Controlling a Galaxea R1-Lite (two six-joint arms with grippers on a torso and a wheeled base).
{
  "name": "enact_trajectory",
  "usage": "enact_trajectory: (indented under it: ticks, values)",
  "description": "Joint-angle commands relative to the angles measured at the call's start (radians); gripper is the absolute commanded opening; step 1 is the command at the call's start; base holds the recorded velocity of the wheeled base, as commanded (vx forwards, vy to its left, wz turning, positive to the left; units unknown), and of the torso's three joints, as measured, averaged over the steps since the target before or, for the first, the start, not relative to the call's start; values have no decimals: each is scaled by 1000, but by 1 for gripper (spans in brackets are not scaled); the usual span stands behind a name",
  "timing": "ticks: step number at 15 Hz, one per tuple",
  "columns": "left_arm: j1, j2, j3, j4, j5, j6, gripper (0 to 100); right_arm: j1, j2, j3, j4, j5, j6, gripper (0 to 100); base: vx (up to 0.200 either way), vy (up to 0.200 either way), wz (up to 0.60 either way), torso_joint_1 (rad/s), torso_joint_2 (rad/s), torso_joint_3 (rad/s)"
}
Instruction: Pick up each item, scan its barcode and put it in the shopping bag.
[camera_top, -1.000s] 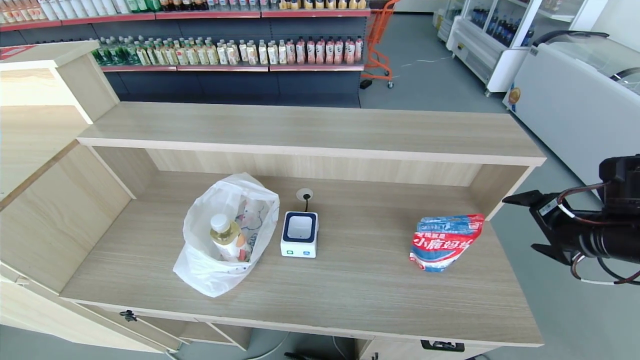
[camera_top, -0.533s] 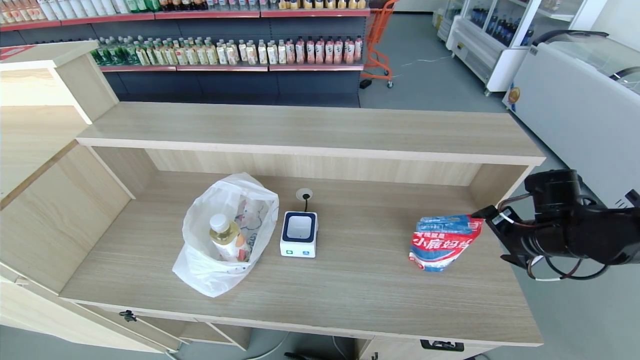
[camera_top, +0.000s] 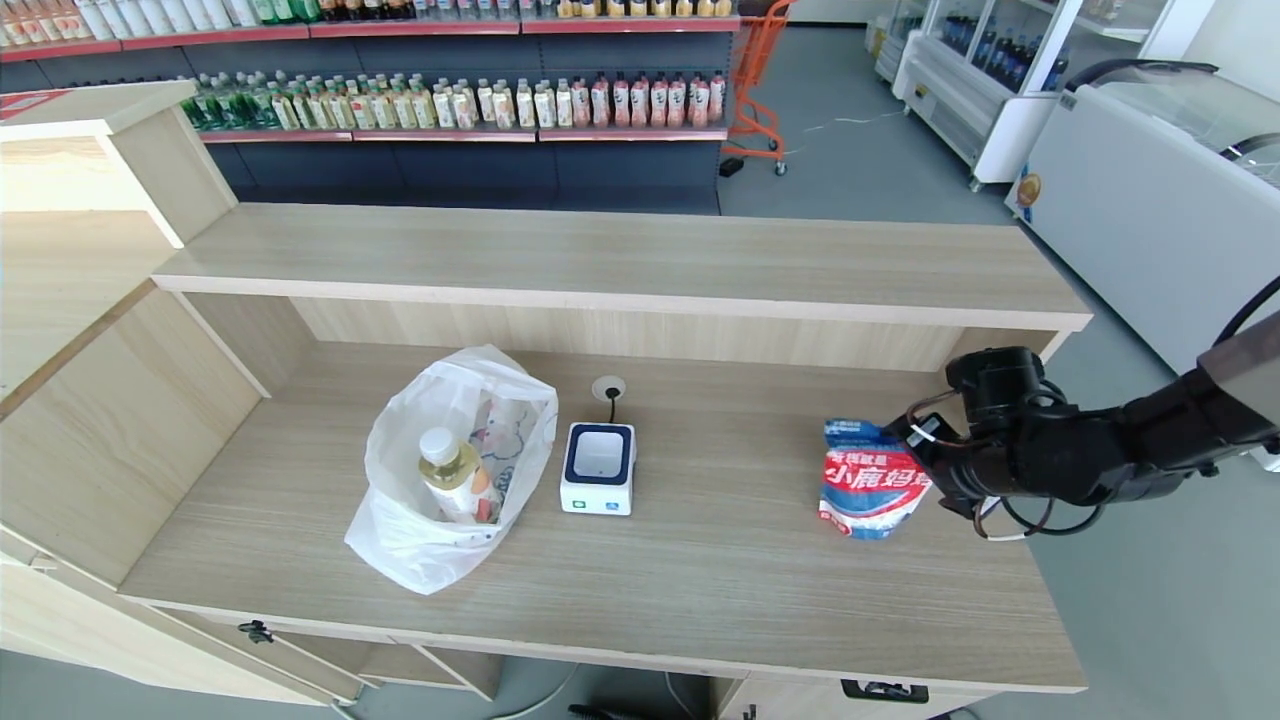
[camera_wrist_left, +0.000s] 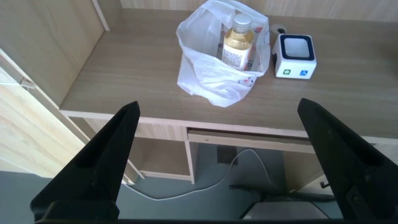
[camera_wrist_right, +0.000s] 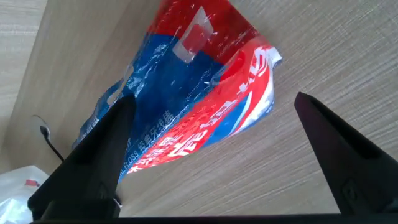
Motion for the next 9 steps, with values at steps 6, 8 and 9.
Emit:
enact_trajectory:
  ticks: [6,8,9]
  values:
    - [0,0,-1,0,0,0,100,21,33,-25,-7,-2,-15,100,0,0,0,0,0,0]
    - [0,0,0,0,0,0,100,21,67,-16,-7,-5,-55,100,0,0,0,0,0,0]
    - [0,0,0,0,0,0,100,23,83,-21,-11,-8,-55,100,0,0,0,0,0,0]
